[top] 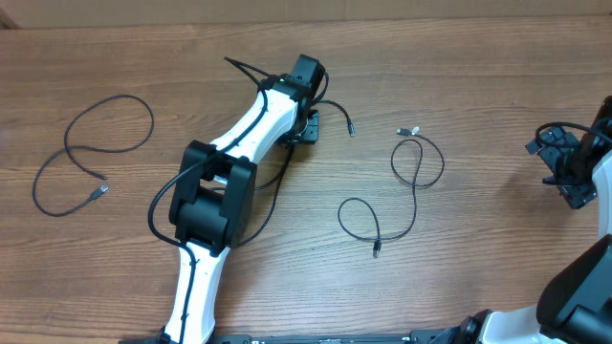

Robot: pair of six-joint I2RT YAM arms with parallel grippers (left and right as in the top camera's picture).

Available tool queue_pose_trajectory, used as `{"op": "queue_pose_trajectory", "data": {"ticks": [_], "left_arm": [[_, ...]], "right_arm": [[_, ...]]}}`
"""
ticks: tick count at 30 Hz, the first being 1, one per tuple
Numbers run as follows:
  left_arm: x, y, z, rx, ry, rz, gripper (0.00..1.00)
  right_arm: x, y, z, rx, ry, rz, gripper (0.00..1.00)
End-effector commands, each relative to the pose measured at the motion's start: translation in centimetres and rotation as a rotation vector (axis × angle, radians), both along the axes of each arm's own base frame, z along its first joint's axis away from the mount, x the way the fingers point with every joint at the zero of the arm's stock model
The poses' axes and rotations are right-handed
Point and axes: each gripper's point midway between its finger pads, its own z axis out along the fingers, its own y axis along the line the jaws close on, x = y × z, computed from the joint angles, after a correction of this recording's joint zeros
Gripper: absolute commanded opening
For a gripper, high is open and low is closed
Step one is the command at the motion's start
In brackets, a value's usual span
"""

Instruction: Untangle cables

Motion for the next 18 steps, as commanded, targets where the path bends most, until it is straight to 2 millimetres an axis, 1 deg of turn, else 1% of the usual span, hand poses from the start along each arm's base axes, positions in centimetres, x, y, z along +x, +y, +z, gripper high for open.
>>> {"op": "queue_pose_trajectory", "data": {"ticks": [1,3,7,10,11,15,18], "left_arm": [[-0.5,0.6,-2.1,-0.004,0.06,-0.002,0.45],[0.2,0.6,-1.1,-0.019,0.048,0.007,0.43],[1.8,0.9,1.1,-0.052,0.015,0.025,0.45],[2.4,1.0,2.4,-0.057,0.003,0.031,0.45],[2.4,1.0,2.5,-0.056,0.003,0.032,0.44],[2.1,1.1,2.5,-0.052,0.014,0.033,0.31],[1.9,1.1,2.3,-0.051,0.023,0.04,0.3]], "right_arm": [[-0.1,-0.2,0.2,-0.009,-0.004,-0.004,1.0],[-0.1,-0.2,0.2,-0.009,-0.004,-0.004,1.0],[0.0,-0.2,0.2,-0.01,-0.004,-0.004,1.0],[0.0,-0.2,0.2,-0.01,-0.004,-0.004,1.0],[0.0,-0.2,0.2,-0.01,-0.004,-0.004,1.0],[-0.1,-0.2,0.2,-0.009,-0.004,-0.004,1.0],[0.0,-0.2,0.2,-0.01,-0.004,-0.004,1.0]]}}
